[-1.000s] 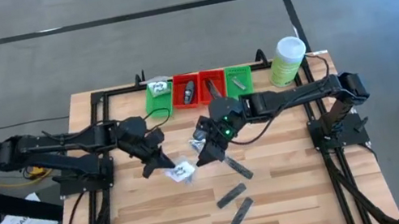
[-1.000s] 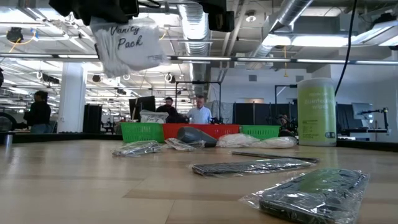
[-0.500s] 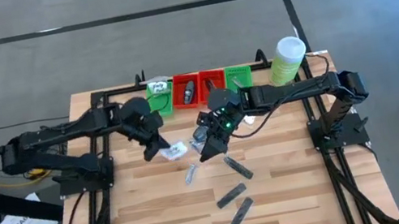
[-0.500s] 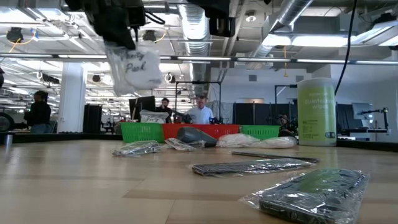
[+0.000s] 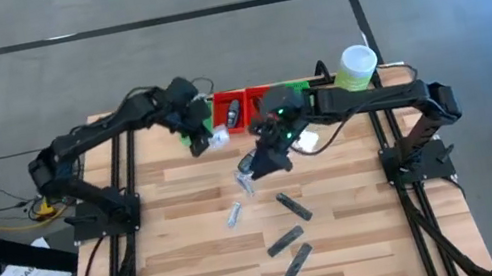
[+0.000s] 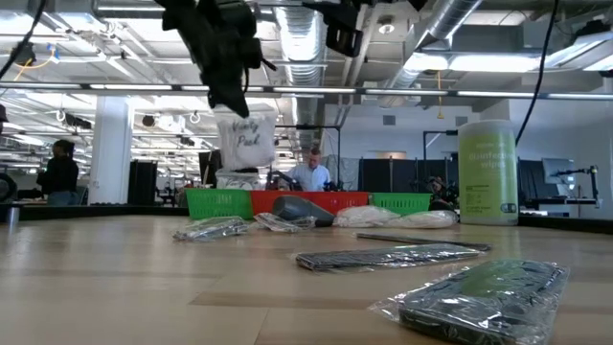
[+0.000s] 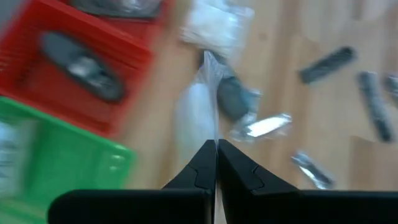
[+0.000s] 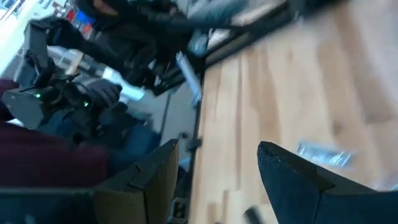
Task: Pick & Place Travel size toiletries
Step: Put the cotton pack into the left green basket, then put the nail cutter into the right green basket
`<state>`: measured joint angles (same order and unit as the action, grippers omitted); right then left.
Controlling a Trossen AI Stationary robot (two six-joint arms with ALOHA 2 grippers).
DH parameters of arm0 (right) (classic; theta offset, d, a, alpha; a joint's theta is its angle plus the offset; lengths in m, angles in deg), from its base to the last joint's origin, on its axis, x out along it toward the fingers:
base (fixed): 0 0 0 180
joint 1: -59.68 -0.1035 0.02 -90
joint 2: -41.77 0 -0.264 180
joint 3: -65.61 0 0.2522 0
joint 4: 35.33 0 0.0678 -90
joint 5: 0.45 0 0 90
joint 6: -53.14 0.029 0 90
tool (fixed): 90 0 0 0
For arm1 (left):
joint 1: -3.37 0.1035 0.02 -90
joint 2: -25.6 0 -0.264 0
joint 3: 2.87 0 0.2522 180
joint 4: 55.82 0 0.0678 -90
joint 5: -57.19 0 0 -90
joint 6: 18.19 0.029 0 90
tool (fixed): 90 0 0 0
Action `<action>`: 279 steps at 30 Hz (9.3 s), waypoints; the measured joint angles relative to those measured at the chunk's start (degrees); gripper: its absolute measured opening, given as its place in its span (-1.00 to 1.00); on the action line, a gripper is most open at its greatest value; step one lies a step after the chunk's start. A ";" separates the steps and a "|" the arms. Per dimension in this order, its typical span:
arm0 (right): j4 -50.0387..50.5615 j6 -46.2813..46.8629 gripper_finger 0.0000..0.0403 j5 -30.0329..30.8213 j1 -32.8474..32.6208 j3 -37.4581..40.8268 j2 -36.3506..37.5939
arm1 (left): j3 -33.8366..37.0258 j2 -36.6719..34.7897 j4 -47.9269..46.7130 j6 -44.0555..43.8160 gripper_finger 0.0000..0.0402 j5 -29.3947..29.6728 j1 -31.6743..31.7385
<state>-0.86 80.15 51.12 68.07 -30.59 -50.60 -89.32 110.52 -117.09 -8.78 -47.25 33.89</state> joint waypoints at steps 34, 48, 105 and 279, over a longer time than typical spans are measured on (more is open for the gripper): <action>3.10 -9.96 0.04 17.96 6.00 0.13 9.50 | -8.37 10.40 -6.97 25.09 -1.00 7.58 17.91; 2.88 -11.13 0.04 17.96 5.98 0.09 9.54 | -8.37 18.41 -4.27 31.29 -1.00 11.49 17.47; 4.15 -11.01 0.04 20.62 5.93 0.09 9.54 | -8.32 9.11 6.54 24.67 0.06 29.49 16.07; 20.98 2.48 -0.92 30.15 -8.05 -18.84 -38.28 | 40.35 -27.45 38.60 -58.09 -0.41 37.44 -56.17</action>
<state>20.12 82.63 81.27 60.01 -49.43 -88.88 -48.96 83.08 -78.50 -66.87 -9.81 -22.28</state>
